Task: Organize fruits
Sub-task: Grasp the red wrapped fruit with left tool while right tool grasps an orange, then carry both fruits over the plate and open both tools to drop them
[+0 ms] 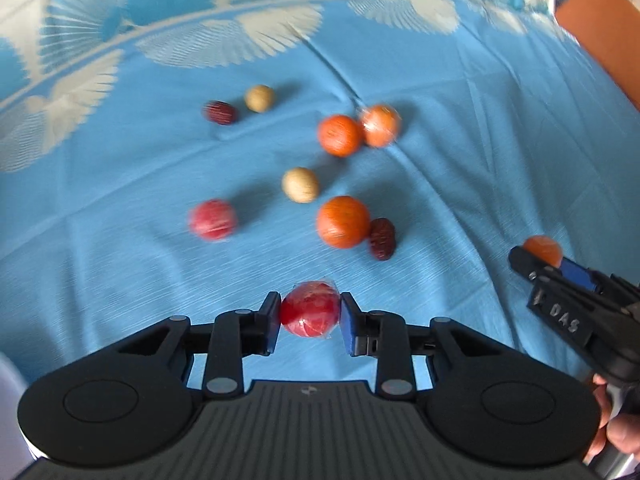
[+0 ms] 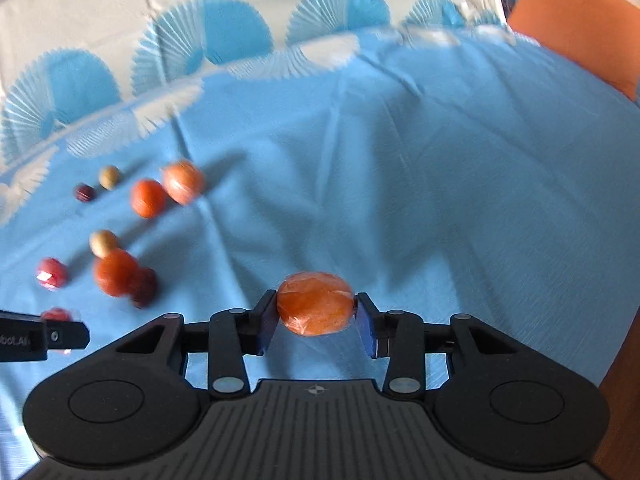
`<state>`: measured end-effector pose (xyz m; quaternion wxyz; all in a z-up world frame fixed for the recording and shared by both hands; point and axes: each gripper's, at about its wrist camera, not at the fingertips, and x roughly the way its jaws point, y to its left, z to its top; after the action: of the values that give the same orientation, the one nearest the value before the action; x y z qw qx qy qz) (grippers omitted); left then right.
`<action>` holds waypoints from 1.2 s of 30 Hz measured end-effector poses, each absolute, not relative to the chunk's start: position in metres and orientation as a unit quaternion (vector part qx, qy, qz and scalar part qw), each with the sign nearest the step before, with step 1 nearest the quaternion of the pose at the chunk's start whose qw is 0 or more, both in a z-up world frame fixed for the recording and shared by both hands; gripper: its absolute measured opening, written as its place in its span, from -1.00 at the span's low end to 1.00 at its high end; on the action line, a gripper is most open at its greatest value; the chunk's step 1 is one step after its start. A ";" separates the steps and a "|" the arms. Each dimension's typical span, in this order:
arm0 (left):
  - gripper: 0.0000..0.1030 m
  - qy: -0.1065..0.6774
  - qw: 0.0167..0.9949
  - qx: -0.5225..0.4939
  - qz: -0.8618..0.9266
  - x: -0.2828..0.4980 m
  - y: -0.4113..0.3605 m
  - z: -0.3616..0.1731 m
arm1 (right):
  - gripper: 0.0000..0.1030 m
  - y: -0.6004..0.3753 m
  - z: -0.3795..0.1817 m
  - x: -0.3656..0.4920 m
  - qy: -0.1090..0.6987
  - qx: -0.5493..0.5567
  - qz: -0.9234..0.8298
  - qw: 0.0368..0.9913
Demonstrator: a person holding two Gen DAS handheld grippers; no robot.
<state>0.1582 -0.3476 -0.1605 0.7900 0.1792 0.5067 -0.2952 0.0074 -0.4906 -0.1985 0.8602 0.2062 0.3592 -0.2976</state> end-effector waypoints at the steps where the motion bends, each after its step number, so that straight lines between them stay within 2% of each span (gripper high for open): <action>1: -0.34 0.506 0.794 0.180 -0.284 0.157 -0.337 -0.149 | -0.16 -0.485 -0.189 0.004 0.350 0.201 -0.290 0.868; 10: -0.34 0.499 0.835 0.137 -0.189 0.116 -0.202 -0.068 | -0.16 -0.394 -0.113 -0.026 0.334 0.150 -0.132 0.921; 18: -0.34 0.516 0.843 0.077 -0.134 0.080 -0.098 -0.034 | -0.16 -0.283 -0.077 -0.045 0.350 0.131 -0.013 0.927; 25: -0.34 0.500 0.858 0.047 -0.111 0.056 -0.044 -0.021 | -0.16 -0.203 -0.053 -0.063 0.349 0.084 0.052 0.932; 36: -0.34 0.490 0.866 0.020 -0.096 0.056 -0.004 -0.022 | -0.16 -0.181 -0.039 -0.047 0.358 0.043 0.072 0.930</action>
<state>0.0562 -0.0037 -0.0218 0.8665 0.0198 0.4895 -0.0959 -0.0475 -0.1808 -0.0390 0.9300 0.0428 0.3580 0.0716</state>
